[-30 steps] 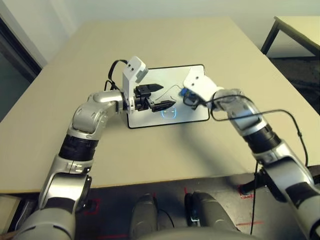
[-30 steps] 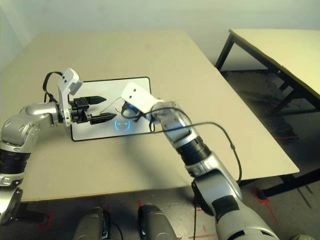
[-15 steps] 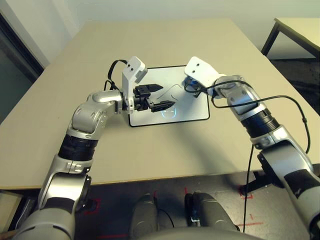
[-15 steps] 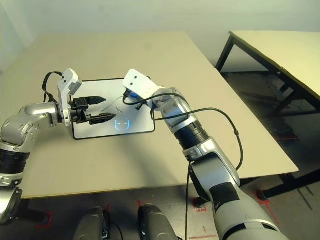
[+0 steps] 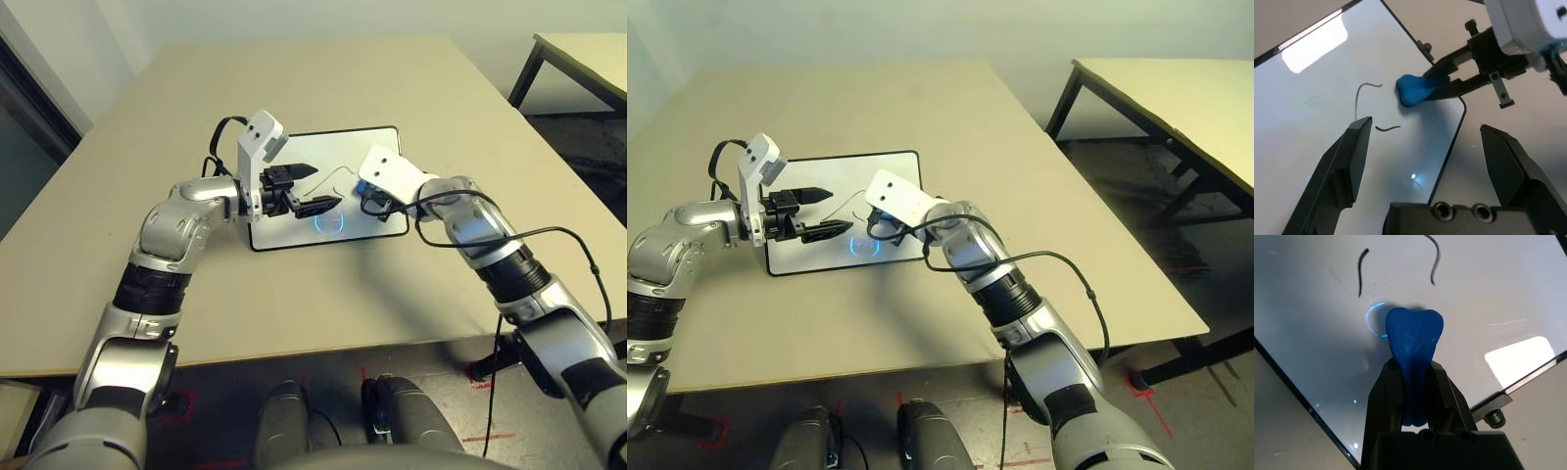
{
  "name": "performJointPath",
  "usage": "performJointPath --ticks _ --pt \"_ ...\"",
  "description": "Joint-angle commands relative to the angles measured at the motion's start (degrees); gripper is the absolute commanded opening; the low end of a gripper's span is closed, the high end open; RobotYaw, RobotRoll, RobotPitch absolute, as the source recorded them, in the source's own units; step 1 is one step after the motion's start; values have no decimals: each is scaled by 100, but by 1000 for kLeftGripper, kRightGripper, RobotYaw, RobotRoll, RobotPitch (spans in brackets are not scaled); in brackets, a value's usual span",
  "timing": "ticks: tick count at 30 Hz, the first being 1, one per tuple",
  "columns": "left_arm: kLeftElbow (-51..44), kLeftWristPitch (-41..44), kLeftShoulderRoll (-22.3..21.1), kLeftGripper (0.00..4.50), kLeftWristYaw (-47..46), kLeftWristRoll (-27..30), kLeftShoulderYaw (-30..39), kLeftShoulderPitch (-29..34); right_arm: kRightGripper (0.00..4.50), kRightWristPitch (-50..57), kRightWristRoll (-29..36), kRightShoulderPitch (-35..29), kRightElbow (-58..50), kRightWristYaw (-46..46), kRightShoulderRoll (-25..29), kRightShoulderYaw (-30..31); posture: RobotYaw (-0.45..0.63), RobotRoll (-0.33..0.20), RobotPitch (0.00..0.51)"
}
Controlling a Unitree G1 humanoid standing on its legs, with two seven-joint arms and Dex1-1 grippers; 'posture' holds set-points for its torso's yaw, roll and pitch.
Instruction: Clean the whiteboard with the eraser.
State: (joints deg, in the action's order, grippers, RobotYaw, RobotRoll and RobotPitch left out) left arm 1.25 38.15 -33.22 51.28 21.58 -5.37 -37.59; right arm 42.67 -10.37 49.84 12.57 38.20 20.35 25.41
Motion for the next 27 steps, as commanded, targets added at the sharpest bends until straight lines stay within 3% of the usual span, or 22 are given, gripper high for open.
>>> performJointPath --ticks 1,5,13,16,24,27 --pt "66 -50 -26 4500 43 -71 -16 -24 599 -203 -62 355 600 -176 -73 -202 -24 0 66" --pt "106 -79 -49 4500 63 -88 -3 -14 599 -451 -24 701 980 -294 -249 -329 -19 0 65" --pt "355 -219 -196 4500 114 -218 44 15 599 268 -121 -523 -794 331 -114 426 -8 0 73" --pt "532 -313 -280 4500 133 -251 93 -52 599 366 -162 -707 -1032 405 -30 525 -7 0 74" --pt "452 -299 -359 4500 205 -229 107 26 598 -544 -191 630 824 -219 -296 -82 -4 0 74" --pt "350 -251 -366 4500 213 -204 100 77 598 -753 -209 862 1181 -279 -344 -128 0 0 74"
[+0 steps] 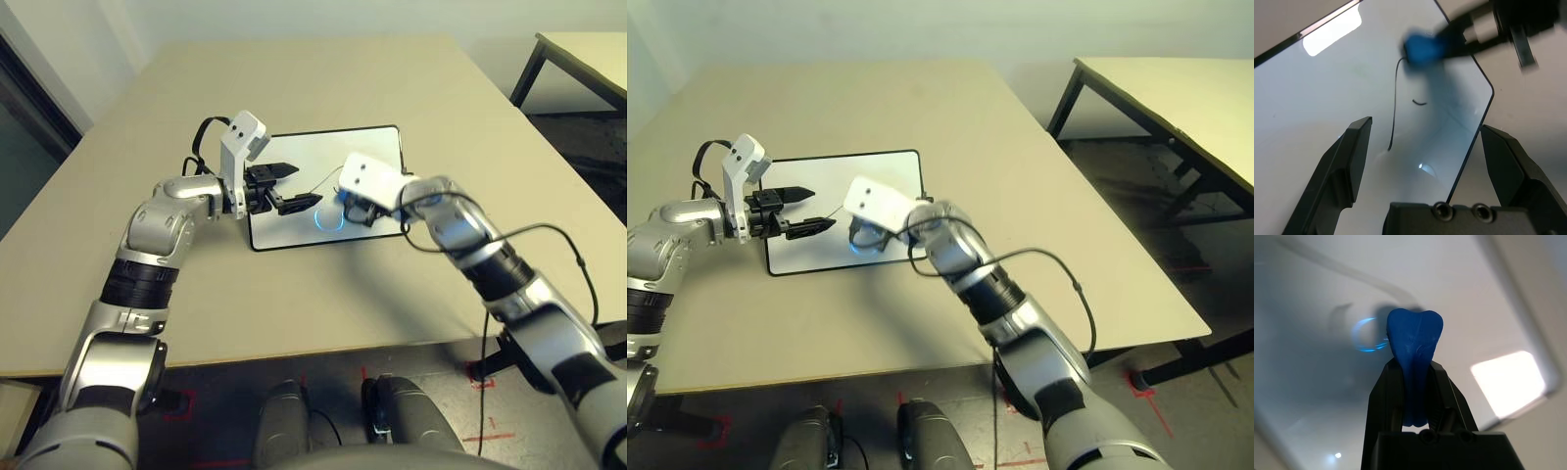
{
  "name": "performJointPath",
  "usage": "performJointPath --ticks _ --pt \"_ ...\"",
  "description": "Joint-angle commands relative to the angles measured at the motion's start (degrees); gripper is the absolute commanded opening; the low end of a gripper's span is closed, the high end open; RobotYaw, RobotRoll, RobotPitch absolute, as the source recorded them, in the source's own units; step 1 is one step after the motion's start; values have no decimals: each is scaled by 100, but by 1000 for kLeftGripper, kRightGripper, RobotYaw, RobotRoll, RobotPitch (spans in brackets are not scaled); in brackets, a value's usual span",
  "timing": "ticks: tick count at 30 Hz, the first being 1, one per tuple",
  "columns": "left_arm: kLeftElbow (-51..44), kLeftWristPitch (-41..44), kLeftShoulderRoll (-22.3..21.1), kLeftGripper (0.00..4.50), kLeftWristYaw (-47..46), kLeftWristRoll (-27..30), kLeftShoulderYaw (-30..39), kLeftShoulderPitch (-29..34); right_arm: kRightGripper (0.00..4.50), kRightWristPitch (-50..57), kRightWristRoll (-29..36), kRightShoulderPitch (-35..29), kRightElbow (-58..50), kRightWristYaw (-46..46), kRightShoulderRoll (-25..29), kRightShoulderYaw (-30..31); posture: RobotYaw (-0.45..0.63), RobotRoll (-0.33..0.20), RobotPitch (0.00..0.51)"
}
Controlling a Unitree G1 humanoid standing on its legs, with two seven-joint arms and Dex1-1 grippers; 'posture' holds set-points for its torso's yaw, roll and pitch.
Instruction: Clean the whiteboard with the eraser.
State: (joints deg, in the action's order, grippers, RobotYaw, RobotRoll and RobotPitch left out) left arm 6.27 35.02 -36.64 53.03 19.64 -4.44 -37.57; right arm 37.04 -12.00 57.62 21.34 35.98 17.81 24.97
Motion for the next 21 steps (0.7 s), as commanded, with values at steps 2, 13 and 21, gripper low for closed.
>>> performJointPath --ticks 2,13,21 --pt "-192 83 -26 4500 36 -2 10 92 598 -121 -66 -20 158 36 -80 -13 2 0 74" --pt "-246 171 -19 4500 57 -1 -16 50 597 866 -261 -1183 -1742 764 403 644 -4 0 70" --pt "-313 244 30 4500 54 0 -65 5 592 283 -235 -233 -300 320 223 180 -9 0 63"
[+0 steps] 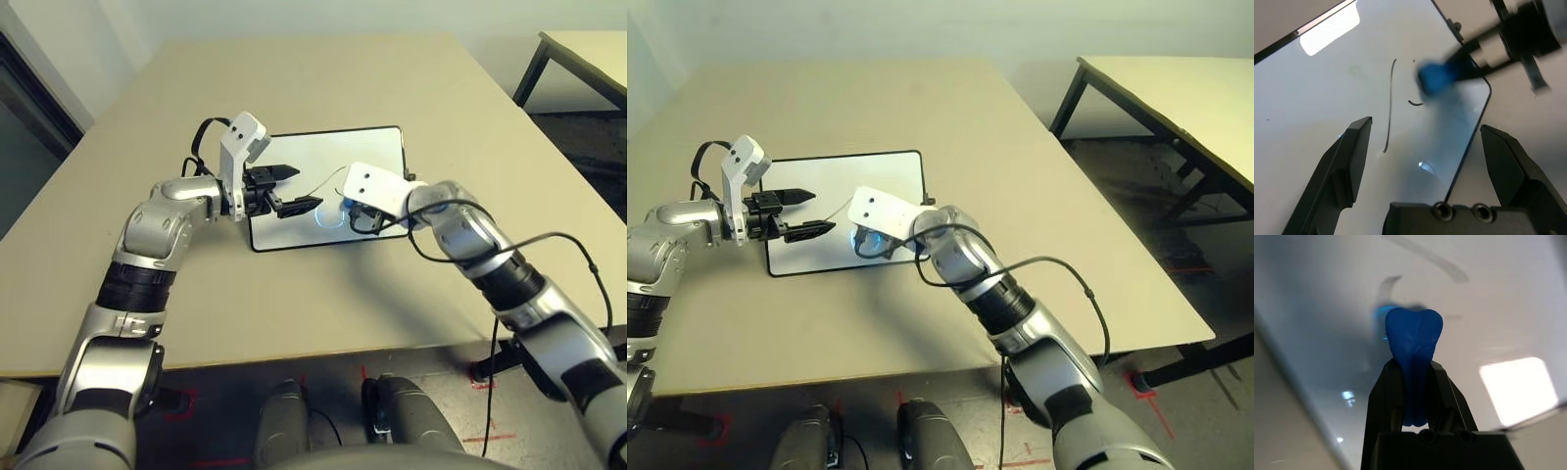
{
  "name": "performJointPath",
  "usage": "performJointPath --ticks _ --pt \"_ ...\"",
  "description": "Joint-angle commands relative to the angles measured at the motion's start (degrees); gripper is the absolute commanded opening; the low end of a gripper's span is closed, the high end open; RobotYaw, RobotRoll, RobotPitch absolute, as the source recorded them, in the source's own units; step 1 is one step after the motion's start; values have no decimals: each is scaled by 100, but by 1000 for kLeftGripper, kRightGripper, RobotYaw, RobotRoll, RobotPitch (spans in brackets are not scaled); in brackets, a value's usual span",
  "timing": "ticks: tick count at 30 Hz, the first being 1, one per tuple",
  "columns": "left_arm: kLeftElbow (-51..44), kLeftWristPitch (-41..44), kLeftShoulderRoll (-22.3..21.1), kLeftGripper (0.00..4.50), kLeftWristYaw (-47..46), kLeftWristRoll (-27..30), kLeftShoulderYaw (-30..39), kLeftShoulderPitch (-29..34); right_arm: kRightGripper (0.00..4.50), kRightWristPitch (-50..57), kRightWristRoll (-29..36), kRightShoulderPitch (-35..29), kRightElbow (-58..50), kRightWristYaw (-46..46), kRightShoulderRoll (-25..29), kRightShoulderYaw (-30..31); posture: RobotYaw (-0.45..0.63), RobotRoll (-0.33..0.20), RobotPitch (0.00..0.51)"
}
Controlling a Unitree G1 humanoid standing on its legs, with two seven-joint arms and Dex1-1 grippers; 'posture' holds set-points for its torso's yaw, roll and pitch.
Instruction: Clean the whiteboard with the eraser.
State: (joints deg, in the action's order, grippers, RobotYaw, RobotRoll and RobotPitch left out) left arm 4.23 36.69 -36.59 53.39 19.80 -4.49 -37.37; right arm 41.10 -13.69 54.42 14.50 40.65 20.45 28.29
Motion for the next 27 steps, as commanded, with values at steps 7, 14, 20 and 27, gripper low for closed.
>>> performJointPath --ticks 7,14,20,27 --pt "-242 193 51 4500 -11 4 -58 17 590 149 -77 -336 -270 66 -4 78 -6 0 65" --pt "-286 257 68 4500 -36 1 -47 31 590 659 -111 -949 -1327 394 188 380 -12 0 67" --pt "-245 248 67 4500 -21 -8 -62 17 590 24 -175 -13 -95 -34 -106 7 -15 0 68" --pt "-324 296 24 4500 -30 12 -52 83 589 -578 -197 477 776 -191 -239 -63 -4 0 70"
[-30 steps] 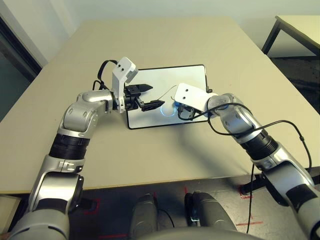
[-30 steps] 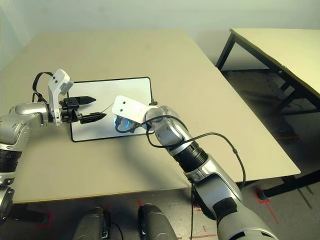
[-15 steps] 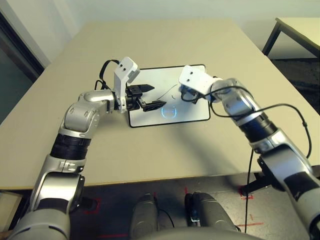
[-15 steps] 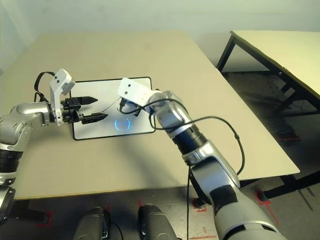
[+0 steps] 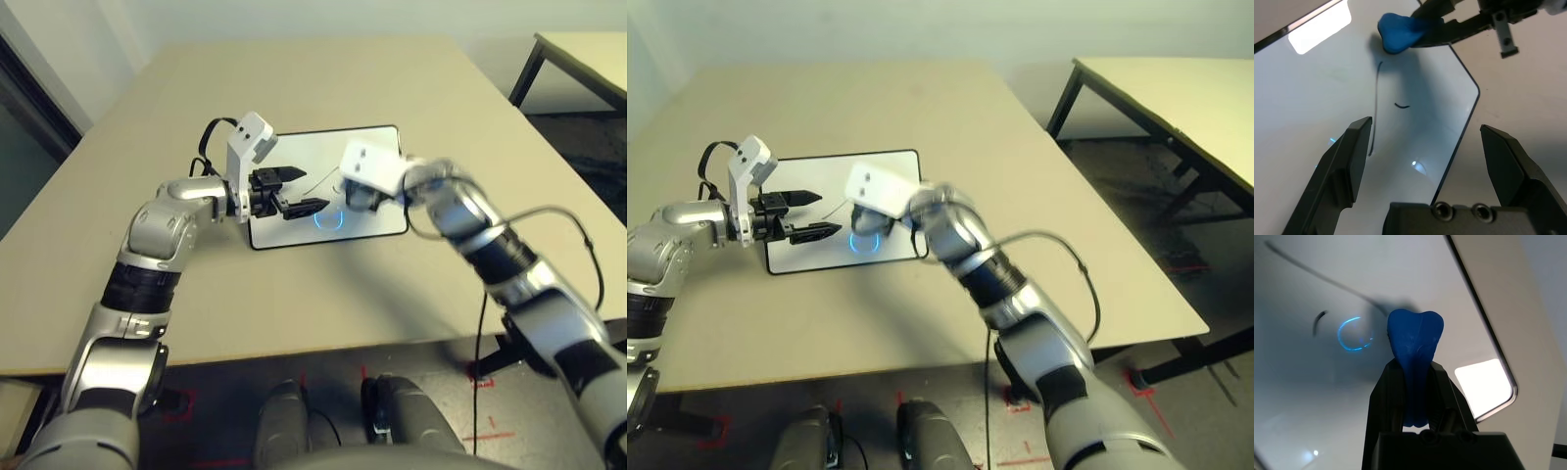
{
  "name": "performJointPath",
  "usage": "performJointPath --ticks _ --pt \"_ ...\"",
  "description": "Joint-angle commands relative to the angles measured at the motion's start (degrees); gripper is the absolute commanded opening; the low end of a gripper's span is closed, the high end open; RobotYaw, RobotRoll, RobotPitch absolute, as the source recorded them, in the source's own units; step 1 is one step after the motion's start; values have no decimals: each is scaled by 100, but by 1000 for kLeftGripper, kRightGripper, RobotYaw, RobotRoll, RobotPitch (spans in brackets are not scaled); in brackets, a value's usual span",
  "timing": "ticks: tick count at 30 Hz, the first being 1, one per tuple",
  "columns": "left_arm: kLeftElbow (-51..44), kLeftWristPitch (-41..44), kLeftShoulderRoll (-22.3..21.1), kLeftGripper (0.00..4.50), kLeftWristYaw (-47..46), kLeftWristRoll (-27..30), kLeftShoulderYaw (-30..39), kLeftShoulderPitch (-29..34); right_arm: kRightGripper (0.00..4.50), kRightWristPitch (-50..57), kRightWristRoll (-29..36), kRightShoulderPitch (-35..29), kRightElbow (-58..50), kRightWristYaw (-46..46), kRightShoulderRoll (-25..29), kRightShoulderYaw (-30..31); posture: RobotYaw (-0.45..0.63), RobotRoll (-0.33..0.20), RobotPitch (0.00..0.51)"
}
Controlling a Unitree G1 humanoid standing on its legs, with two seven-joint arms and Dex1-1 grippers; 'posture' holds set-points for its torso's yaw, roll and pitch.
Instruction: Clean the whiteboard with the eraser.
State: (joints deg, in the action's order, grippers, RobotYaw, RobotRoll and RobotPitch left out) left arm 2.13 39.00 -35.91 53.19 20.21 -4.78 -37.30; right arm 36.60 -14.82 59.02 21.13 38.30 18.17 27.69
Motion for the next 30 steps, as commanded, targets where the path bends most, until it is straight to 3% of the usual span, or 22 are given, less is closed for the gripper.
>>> performJointPath --ticks 1,6,11,21,25,30 --pt "-128 76 -56 4500 -14 -23 -11 88 589 -84 -98 -62 -31 136 17 70 -3 0 70" --pt "-132 92 -101 4500 -28 -19 20 118 589 391 -203 -778 -1283 727 303 492 0 0 72" --pt "-81 78 -134 4500 -32 -16 26 92 589 648 -292 -1097 -1886 958 451 662 -2 0 73" --pt "46 -10 -114 4500 -18 -39 8 59 588 -330 -330 177 183 294 -58 177 -3 0 69" --pt "29 -16 -122 4500 -30 -31 26 95 588 -334 -362 -2 -21 417 -20 230 0 0 70" --pt "0 -1 -137 4500 -46 -24 41 137 588 145 -448 -813 -1370 947 297 577 2 0 72"
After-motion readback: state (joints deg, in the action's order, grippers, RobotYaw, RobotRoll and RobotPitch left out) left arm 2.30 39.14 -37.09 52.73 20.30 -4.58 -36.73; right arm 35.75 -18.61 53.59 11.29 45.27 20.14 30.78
